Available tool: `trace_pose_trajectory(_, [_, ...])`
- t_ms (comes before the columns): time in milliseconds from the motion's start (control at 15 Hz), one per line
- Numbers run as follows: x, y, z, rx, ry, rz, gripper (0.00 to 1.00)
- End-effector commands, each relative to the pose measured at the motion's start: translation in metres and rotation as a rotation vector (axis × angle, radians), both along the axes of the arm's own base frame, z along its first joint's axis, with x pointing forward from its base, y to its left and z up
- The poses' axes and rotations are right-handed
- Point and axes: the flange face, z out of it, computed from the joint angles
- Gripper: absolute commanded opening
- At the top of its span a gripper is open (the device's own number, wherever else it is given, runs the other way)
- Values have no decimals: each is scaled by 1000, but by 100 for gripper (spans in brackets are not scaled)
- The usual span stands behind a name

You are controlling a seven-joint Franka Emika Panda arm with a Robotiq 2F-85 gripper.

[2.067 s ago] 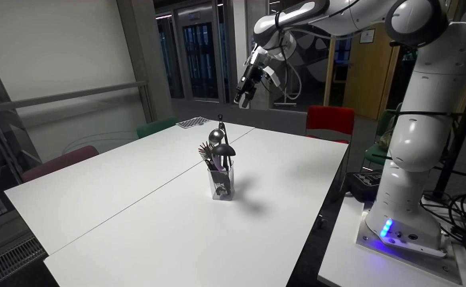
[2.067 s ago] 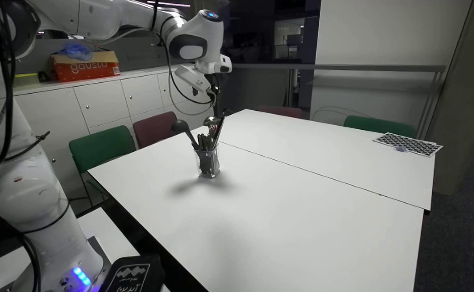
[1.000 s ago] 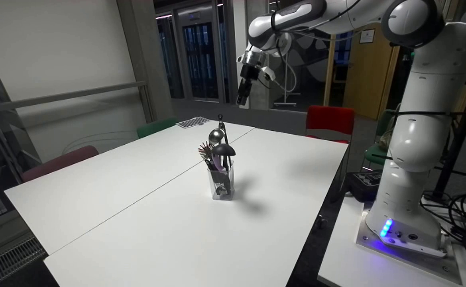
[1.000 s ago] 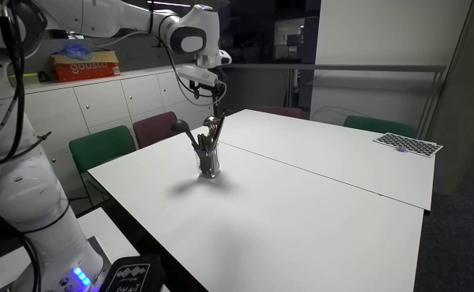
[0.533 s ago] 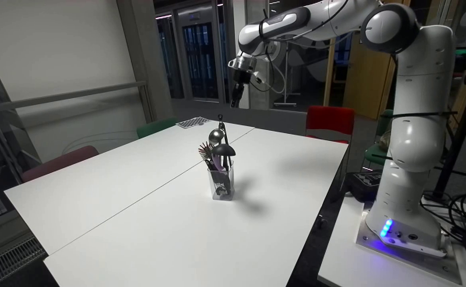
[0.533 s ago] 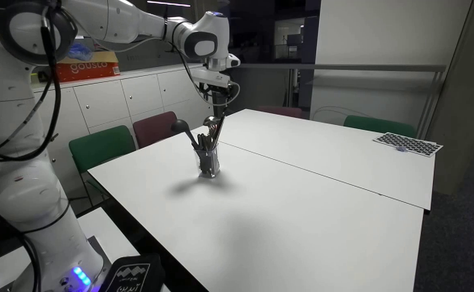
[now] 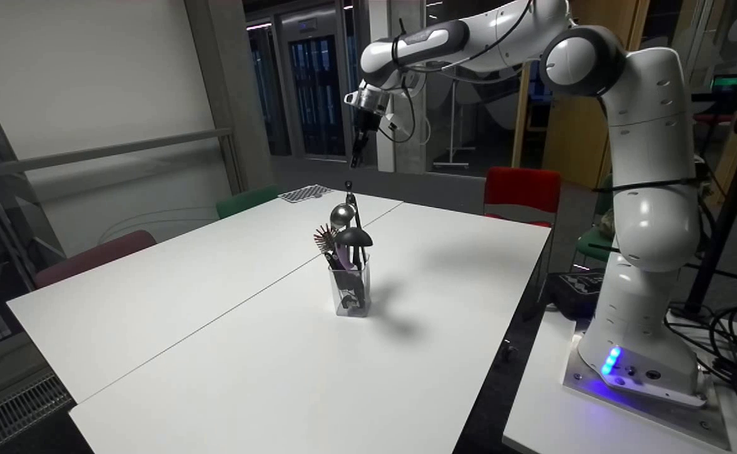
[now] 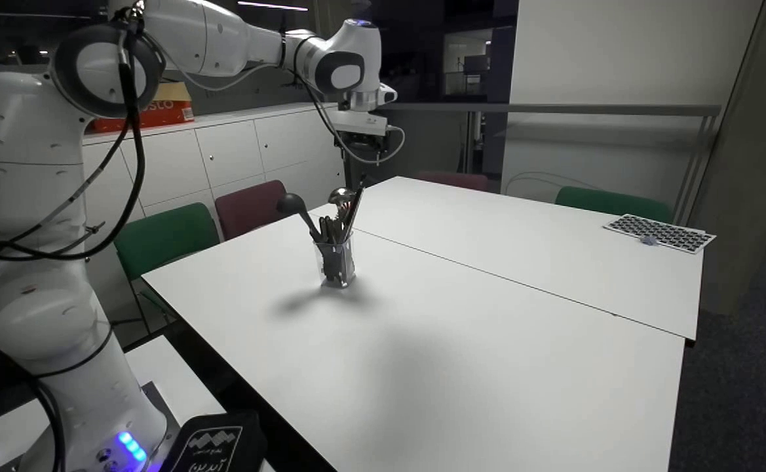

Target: Remove two utensils from the utensil holder

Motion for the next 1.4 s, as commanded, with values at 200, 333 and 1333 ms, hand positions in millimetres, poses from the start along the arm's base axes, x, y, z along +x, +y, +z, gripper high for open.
trace_pose_trajectory(200, [35, 1, -14, 16, 25, 101, 100])
trace_pose_trajectory(333, [40, 3, -22, 21, 48, 117, 100])
trace_pose_trajectory(1333, [48, 5, -48, 52, 141, 138, 22])
